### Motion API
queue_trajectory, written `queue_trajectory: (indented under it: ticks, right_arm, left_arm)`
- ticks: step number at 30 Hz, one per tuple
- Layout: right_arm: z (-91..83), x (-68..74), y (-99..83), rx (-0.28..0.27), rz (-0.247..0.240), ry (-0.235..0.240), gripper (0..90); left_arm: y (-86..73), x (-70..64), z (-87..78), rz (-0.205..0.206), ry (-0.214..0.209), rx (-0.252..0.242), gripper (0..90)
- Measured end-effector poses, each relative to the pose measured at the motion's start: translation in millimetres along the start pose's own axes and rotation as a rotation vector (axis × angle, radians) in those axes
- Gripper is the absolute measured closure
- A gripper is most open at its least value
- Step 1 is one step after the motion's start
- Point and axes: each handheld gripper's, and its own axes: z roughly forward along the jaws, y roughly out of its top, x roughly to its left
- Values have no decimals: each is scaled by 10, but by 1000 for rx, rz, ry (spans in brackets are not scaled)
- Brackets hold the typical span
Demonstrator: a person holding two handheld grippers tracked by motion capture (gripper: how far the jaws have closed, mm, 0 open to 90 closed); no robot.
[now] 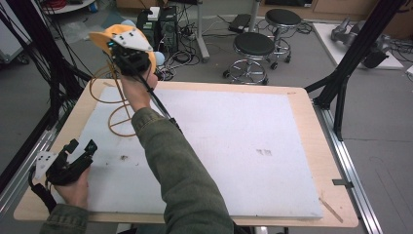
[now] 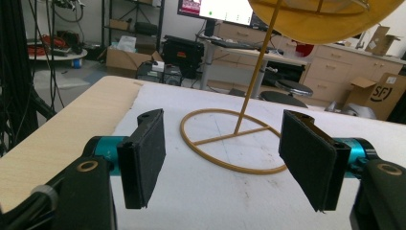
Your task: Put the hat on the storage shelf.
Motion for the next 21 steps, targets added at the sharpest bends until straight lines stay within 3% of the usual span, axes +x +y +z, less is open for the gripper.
queue_trajectory:
  ticks: [9,16,21]
  right_arm:
    - [39,440,-169,58,-39,134,865]
    - [22,646,-342,96,-48,191,859]
    - [-2,698,-470,121,-36,215,855]
  left_arm:
    - [3,-6,-8,3,0,4,331]
    - [2,-4,-5,-4,3,0,331]
    - [4,-2,-5,-4,8,1,331]
